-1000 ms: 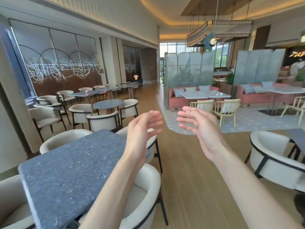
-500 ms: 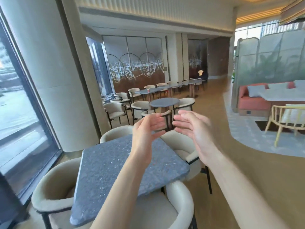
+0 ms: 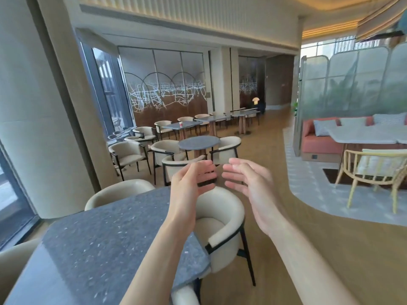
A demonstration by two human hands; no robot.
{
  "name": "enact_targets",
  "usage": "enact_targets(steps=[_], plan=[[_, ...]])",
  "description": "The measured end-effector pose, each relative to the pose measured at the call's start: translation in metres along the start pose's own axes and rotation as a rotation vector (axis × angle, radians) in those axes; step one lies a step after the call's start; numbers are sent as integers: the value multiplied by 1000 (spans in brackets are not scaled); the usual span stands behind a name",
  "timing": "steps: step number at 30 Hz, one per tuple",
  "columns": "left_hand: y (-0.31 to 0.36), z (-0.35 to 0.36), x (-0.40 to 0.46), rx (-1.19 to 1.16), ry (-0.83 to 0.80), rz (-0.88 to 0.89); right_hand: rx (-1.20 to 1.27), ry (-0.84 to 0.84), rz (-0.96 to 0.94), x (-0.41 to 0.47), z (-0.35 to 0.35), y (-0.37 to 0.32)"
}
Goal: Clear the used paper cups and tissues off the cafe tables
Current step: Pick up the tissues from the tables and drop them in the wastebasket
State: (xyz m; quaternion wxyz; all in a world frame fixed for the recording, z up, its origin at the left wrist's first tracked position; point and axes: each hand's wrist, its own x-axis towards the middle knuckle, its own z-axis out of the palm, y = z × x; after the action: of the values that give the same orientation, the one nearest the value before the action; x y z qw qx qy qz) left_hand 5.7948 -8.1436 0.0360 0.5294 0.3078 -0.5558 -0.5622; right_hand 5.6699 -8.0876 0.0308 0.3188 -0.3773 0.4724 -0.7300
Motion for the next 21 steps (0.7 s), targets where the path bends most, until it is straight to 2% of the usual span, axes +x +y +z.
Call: enact_targets(steps=[7, 13, 16, 21], plan=[[-75, 190, 132, -125, -263, -100, -51, 282, -35, 152, -154, -1], [-116, 354, 196, -155, -523, -153, -54, 549, -76, 230, -295, -15], [-147, 421, 219, -145, -596, -193, -63, 640, -101, 262, -362, -13], [-205, 527, 268, -128, -641, -219, -72, 695, -158, 332, -473, -7]])
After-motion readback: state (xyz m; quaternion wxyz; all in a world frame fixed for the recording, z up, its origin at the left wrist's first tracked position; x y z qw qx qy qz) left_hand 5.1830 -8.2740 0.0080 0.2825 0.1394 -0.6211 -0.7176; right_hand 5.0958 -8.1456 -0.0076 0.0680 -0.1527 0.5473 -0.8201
